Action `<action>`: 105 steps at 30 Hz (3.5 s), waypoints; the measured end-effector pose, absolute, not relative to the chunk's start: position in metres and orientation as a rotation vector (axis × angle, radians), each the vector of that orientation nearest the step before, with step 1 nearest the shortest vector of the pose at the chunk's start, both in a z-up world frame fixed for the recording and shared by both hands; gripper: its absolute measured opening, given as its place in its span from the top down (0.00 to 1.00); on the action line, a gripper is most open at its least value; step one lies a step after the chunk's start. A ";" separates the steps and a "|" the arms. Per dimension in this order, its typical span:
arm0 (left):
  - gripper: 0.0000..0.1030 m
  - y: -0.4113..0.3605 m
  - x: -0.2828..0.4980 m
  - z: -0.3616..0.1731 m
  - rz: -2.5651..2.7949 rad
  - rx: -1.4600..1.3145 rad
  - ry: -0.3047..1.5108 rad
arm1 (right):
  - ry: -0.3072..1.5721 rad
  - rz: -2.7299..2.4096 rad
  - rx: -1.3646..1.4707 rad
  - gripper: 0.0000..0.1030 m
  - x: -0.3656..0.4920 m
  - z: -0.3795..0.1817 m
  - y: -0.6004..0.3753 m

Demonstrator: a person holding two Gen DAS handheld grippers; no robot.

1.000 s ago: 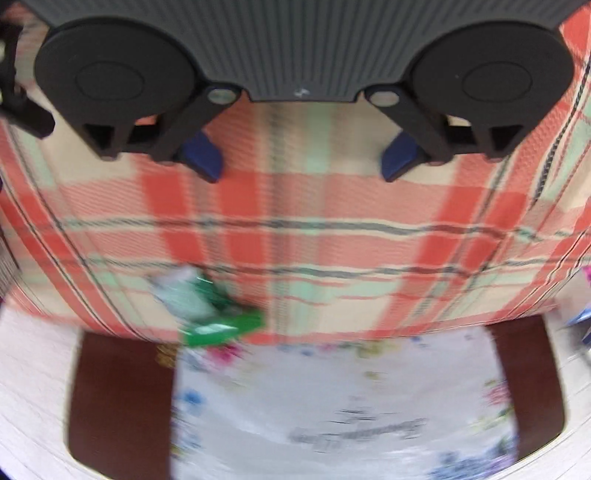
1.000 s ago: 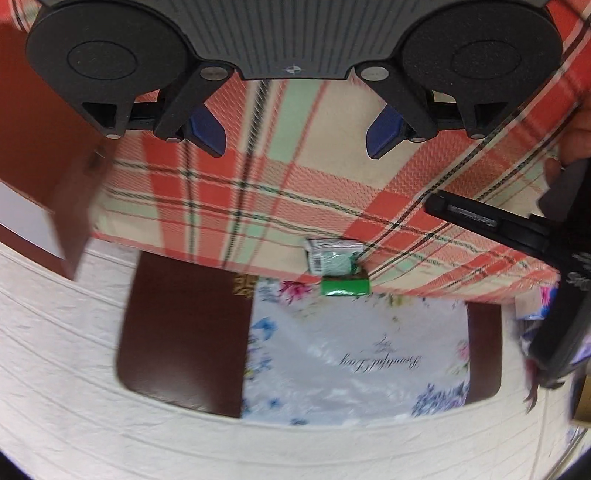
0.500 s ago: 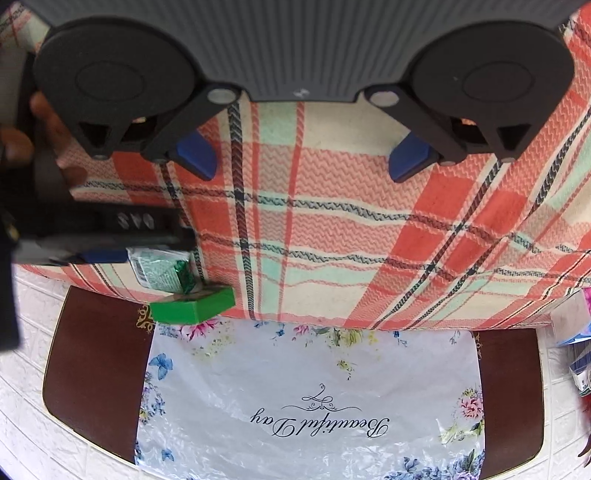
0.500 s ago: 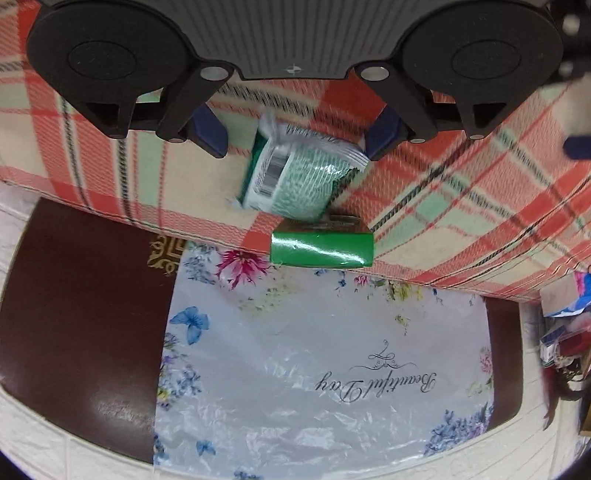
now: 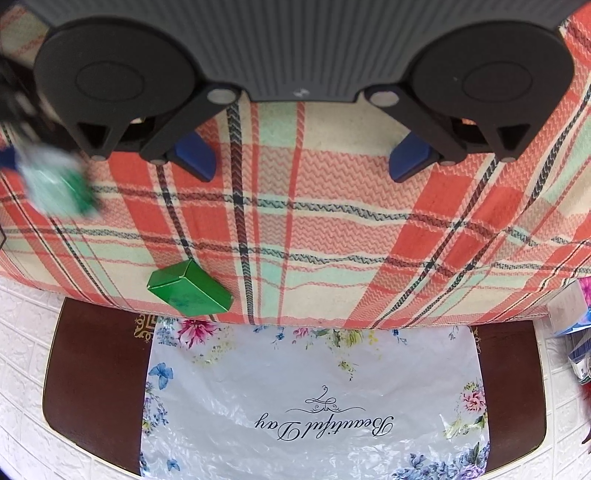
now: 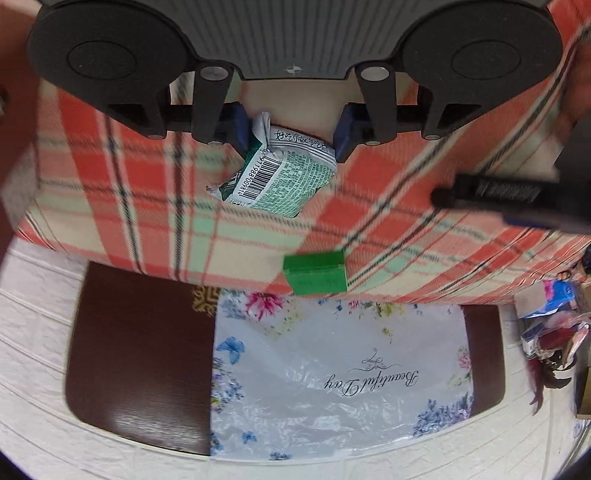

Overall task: Organize objects
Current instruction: 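Lift the snack packet with the right gripper and carry it over the box, then open the right gripper to drop the packet and withdraw, then grasp the remaining green card box with the right gripper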

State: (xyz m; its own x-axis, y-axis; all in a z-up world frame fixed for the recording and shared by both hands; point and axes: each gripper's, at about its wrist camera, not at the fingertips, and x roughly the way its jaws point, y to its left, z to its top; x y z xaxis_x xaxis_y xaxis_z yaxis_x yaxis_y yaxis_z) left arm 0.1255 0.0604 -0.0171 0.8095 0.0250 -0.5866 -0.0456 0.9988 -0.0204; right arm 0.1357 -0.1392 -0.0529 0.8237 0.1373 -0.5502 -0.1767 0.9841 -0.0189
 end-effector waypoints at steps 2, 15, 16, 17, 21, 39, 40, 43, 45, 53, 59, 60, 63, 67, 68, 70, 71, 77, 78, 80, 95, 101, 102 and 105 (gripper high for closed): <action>0.01 0.059 0.125 -0.017 0.044 -0.024 0.629 | 0.584 0.160 -0.068 0.57 0.107 -0.053 -0.146; 0.19 0.012 0.097 0.016 -0.180 -0.176 0.773 | 0.574 0.046 0.014 0.50 0.007 -0.056 -0.181; 0.20 0.000 0.091 0.020 -0.228 -0.171 0.785 | 0.576 0.044 0.009 0.49 0.007 -0.056 -0.180; 0.21 -0.016 0.084 0.024 -0.277 -0.151 0.791 | 0.577 0.043 -0.002 0.48 0.008 -0.056 -0.179; 0.21 -0.062 0.070 0.027 -0.434 -0.110 0.842 | 0.582 0.032 -0.026 0.41 0.012 -0.057 -0.176; 0.53 -0.124 0.044 0.062 -0.710 0.004 0.810 | 0.323 -0.001 -0.087 0.98 -0.003 -0.034 -0.175; 0.53 -0.128 0.040 0.070 -0.729 0.021 0.778 | 0.286 -0.010 -0.107 0.98 -0.006 -0.029 -0.174; 0.44 -0.137 0.036 0.088 -0.714 0.096 0.702 | 0.243 -0.005 -0.130 0.96 -0.009 -0.018 -0.178; 0.41 -0.134 0.041 0.095 -0.677 0.108 0.667 | 0.281 0.028 -0.128 0.89 -0.007 -0.018 -0.185; 0.40 -0.137 0.080 0.065 -0.615 0.148 0.839 | 0.399 -0.092 -0.005 0.42 -0.014 -0.035 -0.236; 0.35 -0.155 0.093 0.023 -0.665 0.035 1.026 | 0.559 -0.058 -0.009 0.24 0.027 -0.046 -0.255; 0.32 -0.155 0.095 0.018 -0.675 0.004 1.037 | 0.592 -0.050 -0.020 0.24 0.035 -0.050 -0.254; 0.35 -0.151 0.096 0.016 -0.687 -0.042 1.032 | 0.612 -0.046 -0.039 0.29 0.051 -0.053 -0.249; 0.40 -0.144 0.091 0.025 -0.708 -0.063 1.027 | 0.574 -0.031 -0.067 0.53 0.052 -0.051 -0.241; 0.40 -0.143 0.086 0.029 -0.712 -0.063 1.005 | 0.550 -0.027 -0.076 0.54 0.049 -0.049 -0.239; 0.41 -0.139 0.076 0.042 -0.721 -0.057 0.954 | 0.484 -0.035 -0.091 0.54 0.040 -0.044 -0.234; 0.42 -0.137 0.072 0.050 -0.730 -0.062 0.932 | 0.444 -0.043 -0.096 0.54 0.035 -0.040 -0.232; 0.41 -0.155 0.060 0.113 -0.831 -0.044 0.751 | 0.176 -0.166 -0.128 0.52 0.013 0.001 -0.239; 0.40 -0.165 0.062 0.121 -0.841 -0.027 0.730 | 0.151 -0.190 -0.130 0.52 0.015 0.007 -0.245; 0.37 -0.188 0.069 0.131 -0.842 0.009 0.702 | 0.136 -0.241 -0.146 0.51 0.025 0.017 -0.259; 0.21 -0.148 0.072 0.095 -0.544 0.046 0.621 | 0.065 -0.302 -0.108 0.18 0.013 0.002 -0.280; 0.20 -0.045 0.094 0.054 -0.256 0.003 0.700 | 0.175 -0.051 -0.190 0.19 0.063 -0.008 -0.208; 0.20 -0.027 0.098 0.046 -0.203 0.004 0.710 | 0.224 0.000 -0.183 0.19 0.074 -0.009 -0.202; 0.20 0.034 0.109 0.023 -0.047 -0.003 0.738 | 0.359 0.093 -0.160 0.21 0.109 -0.014 -0.187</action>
State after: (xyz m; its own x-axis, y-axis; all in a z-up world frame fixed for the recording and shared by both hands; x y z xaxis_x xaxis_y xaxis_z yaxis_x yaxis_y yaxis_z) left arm 0.1095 0.0337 0.0229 0.7388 -0.0437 -0.6726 0.0413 0.9990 -0.0195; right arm 0.1089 -0.1872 -0.0135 0.9320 0.0620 -0.3570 -0.1186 0.9832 -0.1388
